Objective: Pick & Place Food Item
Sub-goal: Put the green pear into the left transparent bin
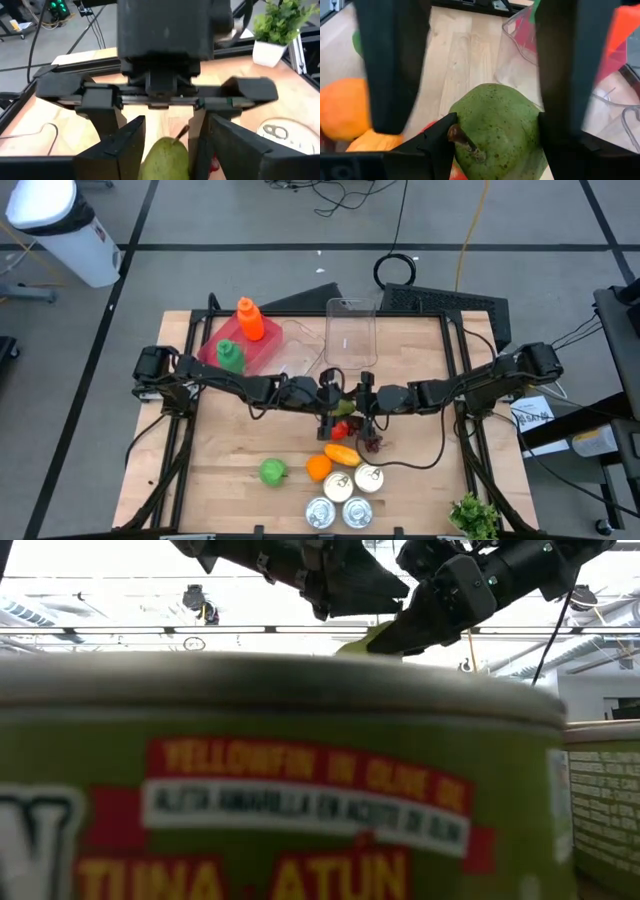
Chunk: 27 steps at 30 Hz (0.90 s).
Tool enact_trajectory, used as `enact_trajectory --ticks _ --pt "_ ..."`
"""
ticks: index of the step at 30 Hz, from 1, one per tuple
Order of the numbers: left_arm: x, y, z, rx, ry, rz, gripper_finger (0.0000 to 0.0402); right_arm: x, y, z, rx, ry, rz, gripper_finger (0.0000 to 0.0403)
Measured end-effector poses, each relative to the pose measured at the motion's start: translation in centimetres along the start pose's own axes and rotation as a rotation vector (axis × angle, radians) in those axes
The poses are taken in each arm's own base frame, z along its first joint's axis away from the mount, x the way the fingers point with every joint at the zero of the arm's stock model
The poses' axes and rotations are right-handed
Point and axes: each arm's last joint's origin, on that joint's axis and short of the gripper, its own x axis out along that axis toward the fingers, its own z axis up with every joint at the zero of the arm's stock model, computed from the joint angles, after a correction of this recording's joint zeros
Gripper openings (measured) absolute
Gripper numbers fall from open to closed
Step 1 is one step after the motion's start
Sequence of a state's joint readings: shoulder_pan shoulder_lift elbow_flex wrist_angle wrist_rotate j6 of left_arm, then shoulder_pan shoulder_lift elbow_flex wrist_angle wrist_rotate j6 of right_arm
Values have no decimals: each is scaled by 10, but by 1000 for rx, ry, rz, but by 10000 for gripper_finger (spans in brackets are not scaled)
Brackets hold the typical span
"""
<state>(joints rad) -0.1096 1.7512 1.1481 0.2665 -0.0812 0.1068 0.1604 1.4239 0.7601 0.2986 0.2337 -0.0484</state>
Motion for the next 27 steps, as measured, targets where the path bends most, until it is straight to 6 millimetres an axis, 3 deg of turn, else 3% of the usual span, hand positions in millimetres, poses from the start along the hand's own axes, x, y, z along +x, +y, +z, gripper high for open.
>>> enact_trajectory --ticks 16,27 --pt "1 13 -5 8 35 -23 113 -1 0 2 -19 -21 2 235" --pt "7 8 -9 42 15 -55 101 -1 0 3 -22 -25 3 235"
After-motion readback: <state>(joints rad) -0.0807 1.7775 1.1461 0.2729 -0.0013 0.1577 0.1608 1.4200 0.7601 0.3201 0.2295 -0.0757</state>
